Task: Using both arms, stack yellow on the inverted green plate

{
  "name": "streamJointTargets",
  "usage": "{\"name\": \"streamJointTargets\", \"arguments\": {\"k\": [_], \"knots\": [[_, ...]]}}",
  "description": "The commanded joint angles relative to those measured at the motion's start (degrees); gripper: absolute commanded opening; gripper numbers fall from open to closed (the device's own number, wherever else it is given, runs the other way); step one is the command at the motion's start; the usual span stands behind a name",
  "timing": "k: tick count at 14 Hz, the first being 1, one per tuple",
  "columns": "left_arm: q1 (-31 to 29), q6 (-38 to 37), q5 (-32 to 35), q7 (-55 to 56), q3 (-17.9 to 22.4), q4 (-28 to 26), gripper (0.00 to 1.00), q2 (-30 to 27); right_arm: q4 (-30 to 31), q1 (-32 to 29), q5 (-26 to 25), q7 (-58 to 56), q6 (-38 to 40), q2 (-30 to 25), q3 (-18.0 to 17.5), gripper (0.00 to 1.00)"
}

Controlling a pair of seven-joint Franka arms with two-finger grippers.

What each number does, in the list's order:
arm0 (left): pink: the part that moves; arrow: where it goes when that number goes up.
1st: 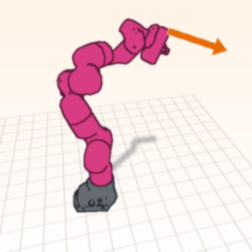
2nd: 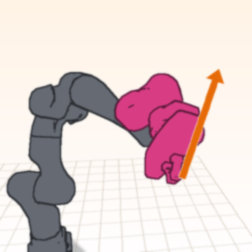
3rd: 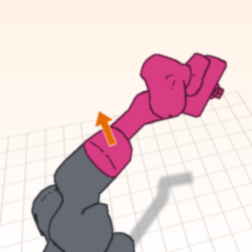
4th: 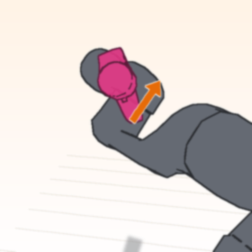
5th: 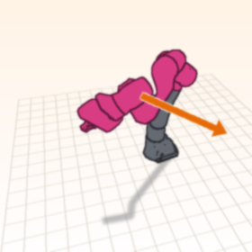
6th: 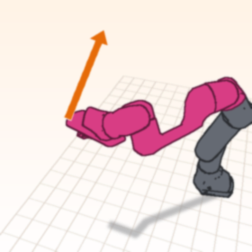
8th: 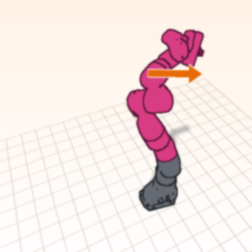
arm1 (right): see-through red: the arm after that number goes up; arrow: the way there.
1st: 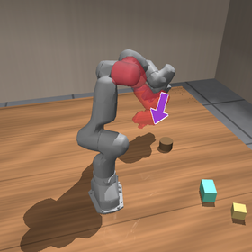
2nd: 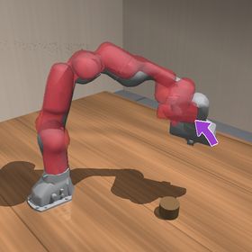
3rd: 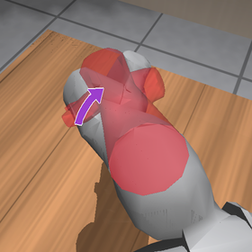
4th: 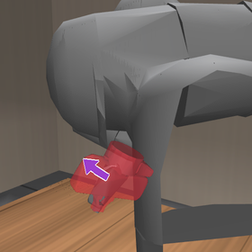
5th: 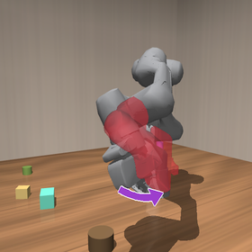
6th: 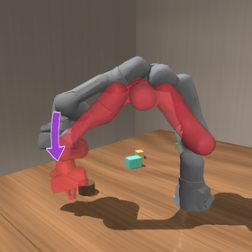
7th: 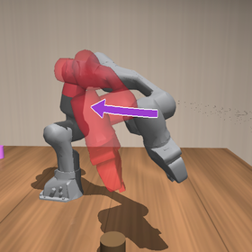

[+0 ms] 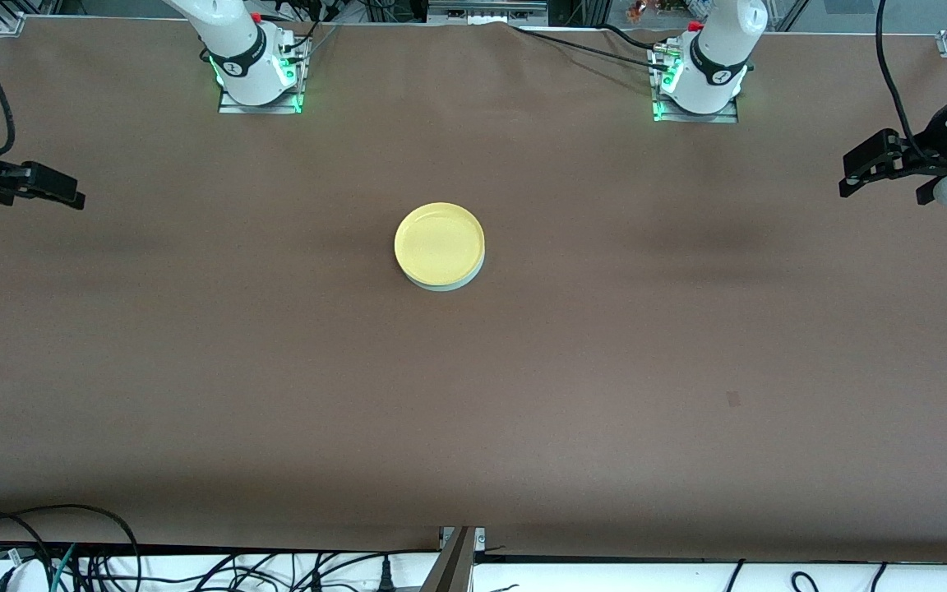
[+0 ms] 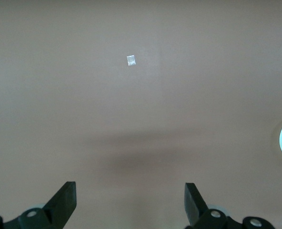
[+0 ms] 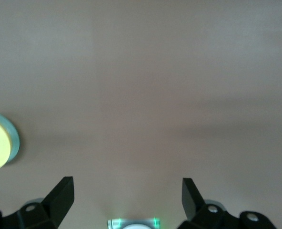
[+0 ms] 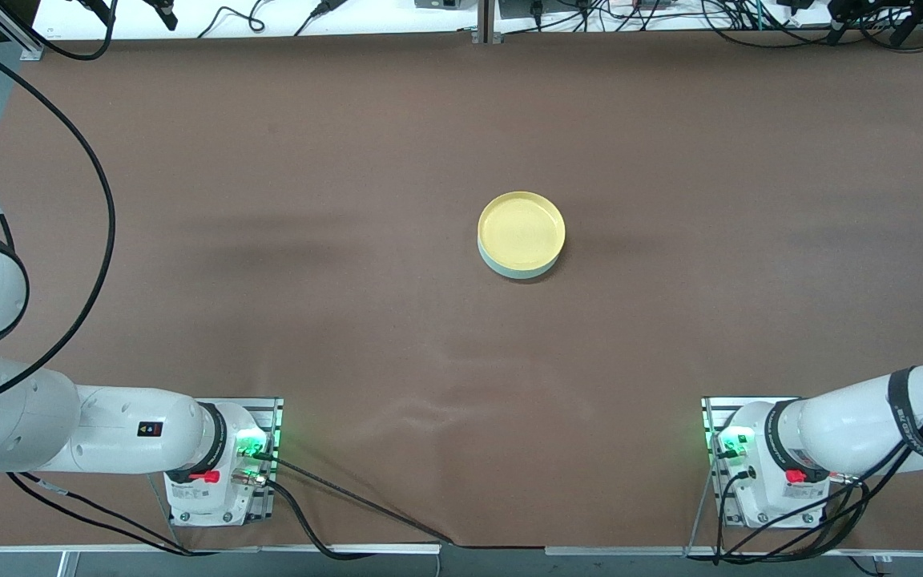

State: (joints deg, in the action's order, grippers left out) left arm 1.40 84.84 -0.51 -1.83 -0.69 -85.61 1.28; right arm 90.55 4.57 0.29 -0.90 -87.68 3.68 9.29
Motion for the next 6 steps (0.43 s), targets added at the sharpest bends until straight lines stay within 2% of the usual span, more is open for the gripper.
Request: {"name": "streamJointTargets", "arguments": {"k": [1, 6], "knots": [[-0.4, -0.3, -0.3, -0.8, -0.2, 1.3, 1.0, 0.6, 7.2, -3.4, -0.6, -0.9, -3.6, -6.0, -2.7, 1.0], [-0.4, -0.3, -0.3, -0.8, -0.2, 1.3, 1.0, 0.7, 6.7, -3.9, -0.5, -0.9, -2.5, -6.1, -2.9, 1.0]]}}
